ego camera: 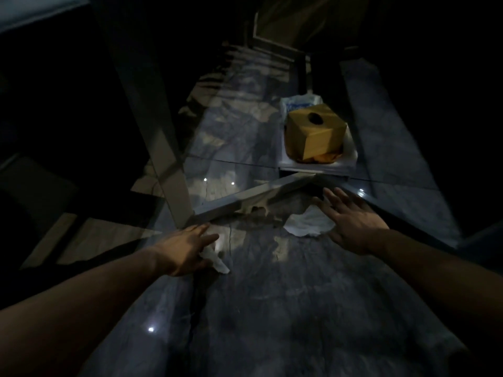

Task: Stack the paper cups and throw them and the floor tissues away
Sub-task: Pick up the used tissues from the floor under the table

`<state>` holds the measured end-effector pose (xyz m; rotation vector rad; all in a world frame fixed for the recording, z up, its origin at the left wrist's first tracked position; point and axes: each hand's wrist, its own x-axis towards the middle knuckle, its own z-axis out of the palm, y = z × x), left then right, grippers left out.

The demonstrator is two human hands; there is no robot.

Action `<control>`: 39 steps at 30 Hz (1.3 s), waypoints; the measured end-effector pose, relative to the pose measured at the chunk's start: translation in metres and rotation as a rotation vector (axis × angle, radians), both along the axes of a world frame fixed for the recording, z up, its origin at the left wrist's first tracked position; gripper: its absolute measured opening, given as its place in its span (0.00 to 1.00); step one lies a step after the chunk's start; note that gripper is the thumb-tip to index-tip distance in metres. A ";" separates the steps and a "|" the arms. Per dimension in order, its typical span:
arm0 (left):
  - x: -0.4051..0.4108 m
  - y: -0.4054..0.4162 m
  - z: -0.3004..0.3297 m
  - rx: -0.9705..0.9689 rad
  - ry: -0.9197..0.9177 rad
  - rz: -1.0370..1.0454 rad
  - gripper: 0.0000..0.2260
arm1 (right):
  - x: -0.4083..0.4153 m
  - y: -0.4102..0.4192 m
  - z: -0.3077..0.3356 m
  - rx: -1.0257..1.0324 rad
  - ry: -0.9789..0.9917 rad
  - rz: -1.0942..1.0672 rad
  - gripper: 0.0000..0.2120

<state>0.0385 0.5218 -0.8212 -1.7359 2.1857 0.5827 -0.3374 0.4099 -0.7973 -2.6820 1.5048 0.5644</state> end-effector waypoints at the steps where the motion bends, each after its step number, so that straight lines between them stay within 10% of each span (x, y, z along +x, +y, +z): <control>1: -0.001 0.001 -0.001 0.007 -0.014 -0.007 0.33 | 0.000 0.002 0.002 0.004 0.008 -0.008 0.40; 39: -0.037 -0.032 -0.057 0.047 -0.056 -0.115 0.14 | 0.038 -0.002 -0.078 0.467 -0.041 -0.188 0.37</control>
